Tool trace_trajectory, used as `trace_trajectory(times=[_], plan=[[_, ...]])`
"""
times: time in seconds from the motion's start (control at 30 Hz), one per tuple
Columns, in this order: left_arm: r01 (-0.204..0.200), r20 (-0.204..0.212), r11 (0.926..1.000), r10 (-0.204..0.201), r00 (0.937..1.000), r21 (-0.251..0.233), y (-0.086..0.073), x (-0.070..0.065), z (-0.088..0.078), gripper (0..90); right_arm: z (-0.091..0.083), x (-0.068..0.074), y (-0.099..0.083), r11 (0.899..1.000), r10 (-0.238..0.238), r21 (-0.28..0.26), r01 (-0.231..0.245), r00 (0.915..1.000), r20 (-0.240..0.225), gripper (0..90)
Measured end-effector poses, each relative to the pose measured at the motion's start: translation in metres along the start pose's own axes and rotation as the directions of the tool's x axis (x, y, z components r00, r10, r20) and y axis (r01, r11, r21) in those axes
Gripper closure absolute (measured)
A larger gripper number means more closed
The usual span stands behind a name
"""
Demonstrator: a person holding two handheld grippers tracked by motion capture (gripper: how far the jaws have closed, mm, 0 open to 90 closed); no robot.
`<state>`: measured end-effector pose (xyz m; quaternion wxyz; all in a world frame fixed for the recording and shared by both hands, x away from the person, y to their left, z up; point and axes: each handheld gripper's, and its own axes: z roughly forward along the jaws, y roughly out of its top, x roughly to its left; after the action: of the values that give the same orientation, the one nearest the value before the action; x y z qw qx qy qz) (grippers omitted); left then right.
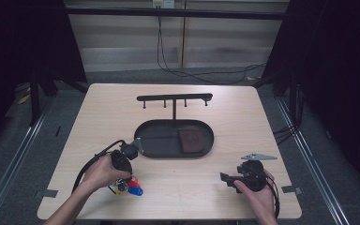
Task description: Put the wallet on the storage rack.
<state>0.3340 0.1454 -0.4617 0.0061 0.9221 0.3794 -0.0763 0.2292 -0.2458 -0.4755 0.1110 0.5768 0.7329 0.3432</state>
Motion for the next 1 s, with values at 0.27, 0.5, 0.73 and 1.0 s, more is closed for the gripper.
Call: trace_trajectory(times=[0.27,0.5,0.73,1.0], plan=[[-0.022,0.009,0.9998,0.022,0.9997,-0.001,-0.002,0.003,-0.011,86.9,0.001,0.000,0.000,1.000,0.000,-0.001,0.000,1.0000,-0.005,21.1],[-0.054,0.006,0.9980,0.054,0.9985,-0.032,-0.008,0.001,-0.034,87.0,0.001,-0.001,0.000,1.000,0.006,0.001,-0.006,1.0000,-0.002,21.2],[-0.086,-0.031,0.9952,0.085,0.9959,-0.047,-0.012,-0.004,-0.045,87.2,0.001,-0.002,0.000,1.000,0.004,0.000,-0.004,1.0000,0.002,21.2],[-0.088,-0.037,0.9942,0.086,0.9956,-0.062,-0.014,-0.003,-0.064,87.5,0.001,-0.001,0.000,1.000,0.006,0.004,-0.006,1.0000,0.004,21.4]])
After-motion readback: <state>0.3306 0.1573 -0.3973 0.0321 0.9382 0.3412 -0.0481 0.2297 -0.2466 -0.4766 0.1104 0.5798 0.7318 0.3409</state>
